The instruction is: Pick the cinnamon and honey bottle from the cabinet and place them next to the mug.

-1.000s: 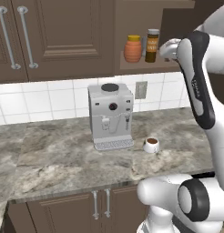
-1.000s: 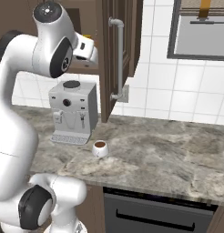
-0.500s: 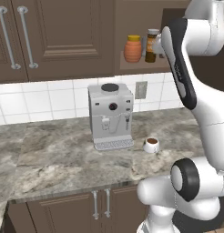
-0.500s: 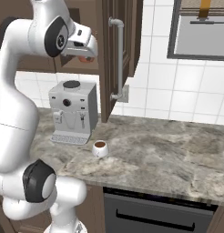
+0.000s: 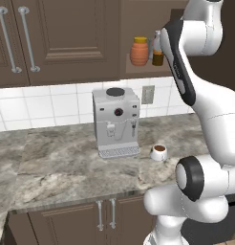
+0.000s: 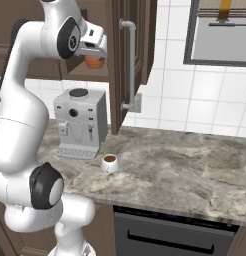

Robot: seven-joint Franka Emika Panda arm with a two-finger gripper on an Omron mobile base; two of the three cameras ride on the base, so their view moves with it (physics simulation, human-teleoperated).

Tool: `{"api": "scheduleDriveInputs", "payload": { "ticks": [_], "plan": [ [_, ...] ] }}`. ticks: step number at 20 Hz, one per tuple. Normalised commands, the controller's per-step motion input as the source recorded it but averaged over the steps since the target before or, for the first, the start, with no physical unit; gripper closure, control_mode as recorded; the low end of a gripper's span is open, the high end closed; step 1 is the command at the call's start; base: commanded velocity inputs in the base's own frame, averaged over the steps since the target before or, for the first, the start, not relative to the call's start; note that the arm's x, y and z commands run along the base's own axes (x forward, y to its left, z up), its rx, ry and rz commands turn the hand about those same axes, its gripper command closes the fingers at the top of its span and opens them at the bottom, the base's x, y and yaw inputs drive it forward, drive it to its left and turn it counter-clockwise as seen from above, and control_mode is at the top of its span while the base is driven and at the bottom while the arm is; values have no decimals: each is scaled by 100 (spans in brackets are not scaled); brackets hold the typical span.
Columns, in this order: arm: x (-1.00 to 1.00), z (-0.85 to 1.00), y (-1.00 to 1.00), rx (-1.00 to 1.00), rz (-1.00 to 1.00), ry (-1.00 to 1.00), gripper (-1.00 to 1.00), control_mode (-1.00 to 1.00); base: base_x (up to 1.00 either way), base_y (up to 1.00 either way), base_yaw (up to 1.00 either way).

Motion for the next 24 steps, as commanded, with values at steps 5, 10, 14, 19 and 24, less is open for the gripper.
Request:
{"api": "scheduleDriveInputs", "payload": {
  "ticks": [5, 10, 14, 19, 24],
  "plan": [
    [10, 0, 0, 0, -2, -2, -100, -100, 0, 0, 0],
    [-13, 0, -1, 0, 0, -3, -100, -100, 0, 0, 0],
    [-1, -1, -10, 0, 0, -12, -100, -100, 0, 0, 0],
    [1, -8, -20, 0, 0, -16, -100, -100, 0, 0, 0],
    [5, -9, -3, 1, 0, -10, -100, -100, 0, 0, 0]
  ]
}}
